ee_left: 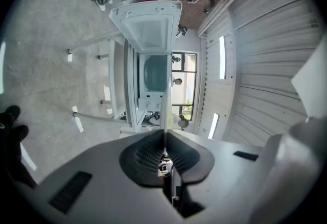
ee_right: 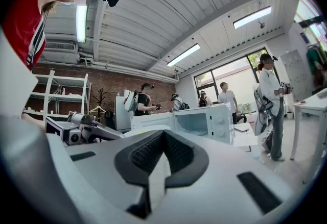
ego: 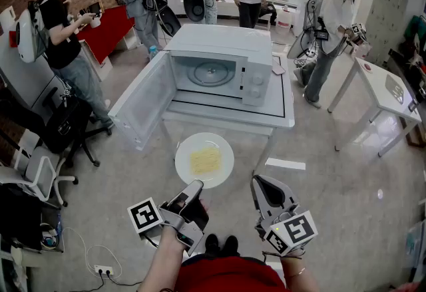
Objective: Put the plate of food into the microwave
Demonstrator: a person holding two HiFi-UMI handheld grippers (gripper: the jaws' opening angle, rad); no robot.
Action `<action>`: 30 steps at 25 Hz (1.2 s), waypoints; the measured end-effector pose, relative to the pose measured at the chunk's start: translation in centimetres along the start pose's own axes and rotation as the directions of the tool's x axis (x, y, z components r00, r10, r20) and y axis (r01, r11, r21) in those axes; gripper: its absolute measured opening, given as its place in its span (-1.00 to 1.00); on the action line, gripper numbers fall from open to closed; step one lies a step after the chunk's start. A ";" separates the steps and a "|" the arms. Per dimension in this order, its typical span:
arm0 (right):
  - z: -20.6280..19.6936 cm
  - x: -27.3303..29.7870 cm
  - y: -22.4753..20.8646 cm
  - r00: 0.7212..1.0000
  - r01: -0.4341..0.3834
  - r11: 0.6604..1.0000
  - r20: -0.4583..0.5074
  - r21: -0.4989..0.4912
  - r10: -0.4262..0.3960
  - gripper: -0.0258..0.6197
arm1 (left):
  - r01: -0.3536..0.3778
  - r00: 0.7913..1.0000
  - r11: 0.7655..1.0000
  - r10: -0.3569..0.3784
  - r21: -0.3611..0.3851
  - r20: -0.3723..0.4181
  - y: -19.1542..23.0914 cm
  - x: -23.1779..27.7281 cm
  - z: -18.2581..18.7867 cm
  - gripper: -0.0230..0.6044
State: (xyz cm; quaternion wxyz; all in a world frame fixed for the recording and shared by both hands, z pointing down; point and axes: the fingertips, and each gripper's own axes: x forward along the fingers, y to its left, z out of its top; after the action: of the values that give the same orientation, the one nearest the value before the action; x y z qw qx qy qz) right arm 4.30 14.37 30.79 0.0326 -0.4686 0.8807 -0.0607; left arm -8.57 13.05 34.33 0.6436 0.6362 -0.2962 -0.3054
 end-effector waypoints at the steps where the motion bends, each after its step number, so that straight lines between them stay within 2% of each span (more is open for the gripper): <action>1: 0.0 -0.1 -0.1 1.000 0.006 1.000 0.002 -0.001 -0.006 -0.88 | 0.001 1.000 1.000 -0.001 -0.001 -0.002 0.1 0.1 0.0 -0.86; 16: -0.8 -0.6 -0.8 0.999 0.029 1.000 -0.014 -0.004 -0.029 -0.88 | -0.021 1.000 1.000 0.021 -0.016 0.014 1.4 0.0 -0.1 -0.86; 30: -1.3 -0.2 -3.2 0.999 0.014 1.000 -0.032 -0.005 -0.014 -0.88 | -0.035 0.999 0.999 0.035 0.003 0.019 1.8 2.8 -0.8 -0.86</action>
State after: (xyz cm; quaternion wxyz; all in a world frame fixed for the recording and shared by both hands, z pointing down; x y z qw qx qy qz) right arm 6.95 12.88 32.55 0.0167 -0.4739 0.8779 -0.0663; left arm -6.14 11.35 36.14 0.6448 0.6292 -0.3140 -0.2996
